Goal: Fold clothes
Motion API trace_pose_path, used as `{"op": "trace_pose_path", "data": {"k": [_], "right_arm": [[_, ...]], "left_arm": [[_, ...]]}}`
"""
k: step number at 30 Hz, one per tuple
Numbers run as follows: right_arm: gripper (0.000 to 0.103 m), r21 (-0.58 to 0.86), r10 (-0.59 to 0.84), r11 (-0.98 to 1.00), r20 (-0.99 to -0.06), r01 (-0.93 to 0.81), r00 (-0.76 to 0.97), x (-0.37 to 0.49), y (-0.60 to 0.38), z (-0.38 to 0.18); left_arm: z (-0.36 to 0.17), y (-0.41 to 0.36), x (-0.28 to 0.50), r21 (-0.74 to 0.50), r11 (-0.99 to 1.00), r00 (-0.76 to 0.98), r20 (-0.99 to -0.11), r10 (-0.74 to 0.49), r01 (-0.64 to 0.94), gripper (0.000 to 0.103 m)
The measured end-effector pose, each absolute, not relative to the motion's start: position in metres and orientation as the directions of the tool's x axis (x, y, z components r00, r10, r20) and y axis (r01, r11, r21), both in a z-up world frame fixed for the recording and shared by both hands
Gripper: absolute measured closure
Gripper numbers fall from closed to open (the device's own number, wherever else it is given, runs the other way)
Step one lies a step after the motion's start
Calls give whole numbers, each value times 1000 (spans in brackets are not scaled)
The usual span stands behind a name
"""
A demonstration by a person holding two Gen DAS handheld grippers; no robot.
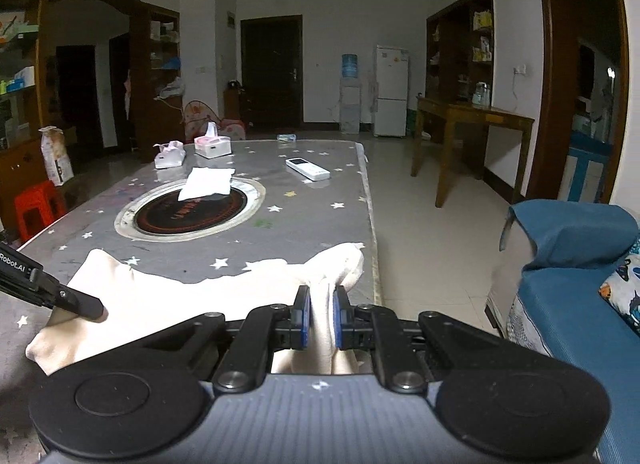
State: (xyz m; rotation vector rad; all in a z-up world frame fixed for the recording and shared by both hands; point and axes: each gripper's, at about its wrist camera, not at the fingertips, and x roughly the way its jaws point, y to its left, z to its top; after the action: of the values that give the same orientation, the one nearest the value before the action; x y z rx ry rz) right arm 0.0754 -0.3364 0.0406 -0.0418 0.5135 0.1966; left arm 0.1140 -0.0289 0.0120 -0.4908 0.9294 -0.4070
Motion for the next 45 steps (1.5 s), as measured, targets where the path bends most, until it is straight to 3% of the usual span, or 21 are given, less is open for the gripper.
{"op": "trace_pose_path", "data": {"k": [25, 35, 38, 45], "right_arm": [[93, -4, 124, 988, -559, -152, 820, 101, -346, 6], [86, -35, 81, 991, -588, -125, 805, 102, -349, -3], [83, -26, 126, 984, -590, -174, 798, 90, -340, -3], [70, 7, 236, 957, -601, -290, 764, 55, -312, -14]], "left_arm": [[0, -39, 131, -450, 884, 535, -719, -444, 129, 89], [-5, -34, 129, -371, 920, 559, -739, -375, 126, 78], [1, -36, 123, -292, 947, 611, -728, -310, 132, 66], [11, -41, 104, -283, 941, 637, -694, -335, 187, 67]]}}
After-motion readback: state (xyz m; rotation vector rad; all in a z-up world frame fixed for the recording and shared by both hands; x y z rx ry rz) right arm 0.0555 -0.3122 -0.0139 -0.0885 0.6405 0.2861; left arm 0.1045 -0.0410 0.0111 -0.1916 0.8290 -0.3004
